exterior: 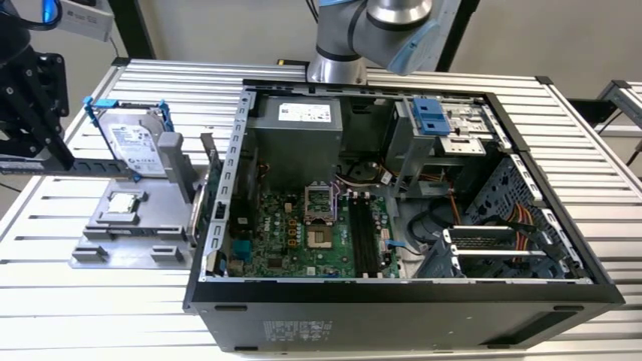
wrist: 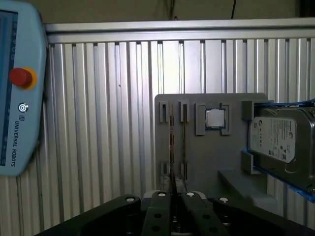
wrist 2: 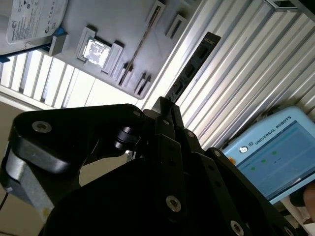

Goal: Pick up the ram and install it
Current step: 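Pick up the ram and move it above insertion slot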

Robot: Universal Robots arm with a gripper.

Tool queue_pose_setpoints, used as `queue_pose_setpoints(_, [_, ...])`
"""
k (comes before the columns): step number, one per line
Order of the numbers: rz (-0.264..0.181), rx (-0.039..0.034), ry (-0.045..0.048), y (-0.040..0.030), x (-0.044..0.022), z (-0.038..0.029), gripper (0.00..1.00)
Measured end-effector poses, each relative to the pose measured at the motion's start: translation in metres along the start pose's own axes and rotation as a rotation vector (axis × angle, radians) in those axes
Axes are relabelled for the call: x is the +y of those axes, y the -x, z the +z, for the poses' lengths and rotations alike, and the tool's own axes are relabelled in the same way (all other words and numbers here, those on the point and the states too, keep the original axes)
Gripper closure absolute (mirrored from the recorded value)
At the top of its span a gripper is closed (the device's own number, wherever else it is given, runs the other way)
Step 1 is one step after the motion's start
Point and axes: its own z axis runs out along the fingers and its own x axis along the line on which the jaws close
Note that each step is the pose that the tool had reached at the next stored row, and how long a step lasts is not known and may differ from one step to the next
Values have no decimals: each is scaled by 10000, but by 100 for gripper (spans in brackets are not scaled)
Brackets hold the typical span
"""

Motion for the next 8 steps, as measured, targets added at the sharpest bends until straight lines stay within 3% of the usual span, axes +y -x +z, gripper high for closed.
queue_pose_setpoints(8, [1,0,0,3,-63,0,100])
